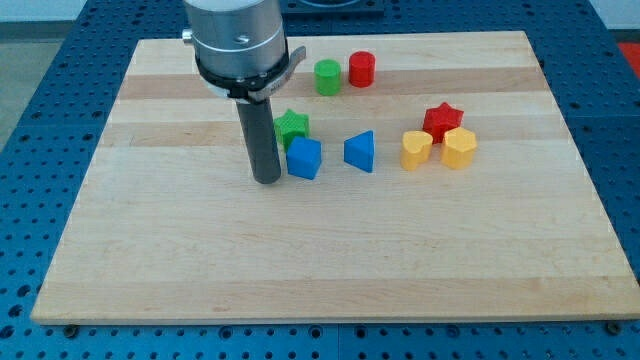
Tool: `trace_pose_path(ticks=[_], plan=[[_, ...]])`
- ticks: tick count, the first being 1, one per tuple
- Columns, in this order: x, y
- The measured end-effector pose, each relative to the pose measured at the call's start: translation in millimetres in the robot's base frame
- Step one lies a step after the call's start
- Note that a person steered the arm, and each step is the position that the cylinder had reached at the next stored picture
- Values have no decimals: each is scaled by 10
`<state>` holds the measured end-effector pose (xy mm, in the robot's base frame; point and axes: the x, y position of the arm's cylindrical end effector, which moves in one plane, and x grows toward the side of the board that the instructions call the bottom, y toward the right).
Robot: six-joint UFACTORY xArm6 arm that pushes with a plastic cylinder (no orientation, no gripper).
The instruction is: Separate the green star away from the blue cube
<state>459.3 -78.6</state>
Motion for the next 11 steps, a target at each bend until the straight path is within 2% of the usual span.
trace_pose_path(ticks=[4,7,9,11], plan=[[-397,426],[-596,422],[-929,371],[-929,63]])
